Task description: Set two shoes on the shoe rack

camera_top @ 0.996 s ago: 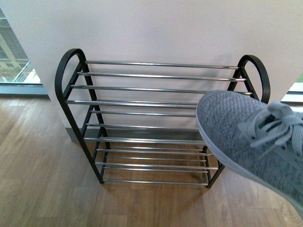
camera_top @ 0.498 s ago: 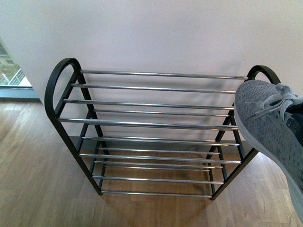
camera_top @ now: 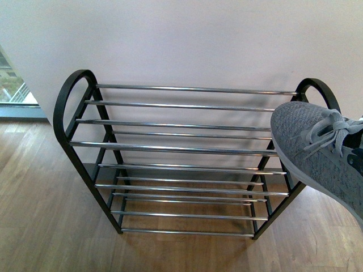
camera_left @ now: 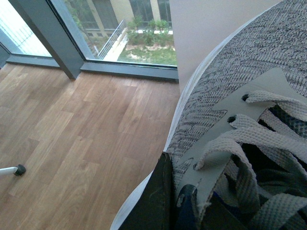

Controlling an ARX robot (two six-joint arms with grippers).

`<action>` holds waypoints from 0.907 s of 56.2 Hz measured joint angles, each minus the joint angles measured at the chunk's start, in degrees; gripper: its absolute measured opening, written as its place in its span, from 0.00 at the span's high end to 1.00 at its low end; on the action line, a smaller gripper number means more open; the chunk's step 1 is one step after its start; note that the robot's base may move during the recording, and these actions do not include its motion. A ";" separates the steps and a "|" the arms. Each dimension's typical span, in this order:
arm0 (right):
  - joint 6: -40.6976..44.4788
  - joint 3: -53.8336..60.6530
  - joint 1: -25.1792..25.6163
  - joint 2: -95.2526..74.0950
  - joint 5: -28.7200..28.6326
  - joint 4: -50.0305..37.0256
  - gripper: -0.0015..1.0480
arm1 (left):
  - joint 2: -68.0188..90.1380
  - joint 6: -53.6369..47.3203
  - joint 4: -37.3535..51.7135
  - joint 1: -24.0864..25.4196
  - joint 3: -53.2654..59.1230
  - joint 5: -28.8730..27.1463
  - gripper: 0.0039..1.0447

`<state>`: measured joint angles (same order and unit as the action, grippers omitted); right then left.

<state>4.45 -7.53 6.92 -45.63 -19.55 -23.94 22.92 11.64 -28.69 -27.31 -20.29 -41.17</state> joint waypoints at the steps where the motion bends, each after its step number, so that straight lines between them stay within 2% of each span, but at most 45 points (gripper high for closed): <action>1: 0.07 -0.02 -0.02 -0.37 0.04 -0.68 0.98 | 0.00 0.00 0.00 0.00 0.00 0.00 0.99; 20: 0.50 -4.44 -4.48 -11.63 4.26 -7.02 0.98 | 0.00 -0.02 0.00 0.00 0.00 0.00 0.99; 34: -3.80 -11.80 -10.62 -25.57 13.51 -11.32 0.98 | 0.00 0.00 0.00 0.00 0.00 0.00 0.99; 51: -9.88 -18.51 -11.96 -36.50 17.05 -13.07 0.98 | 0.00 -0.02 0.00 0.00 0.00 0.00 0.99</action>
<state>-5.43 -26.04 -5.04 -82.13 -2.50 -37.01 22.92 11.62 -28.69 -27.31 -20.29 -41.17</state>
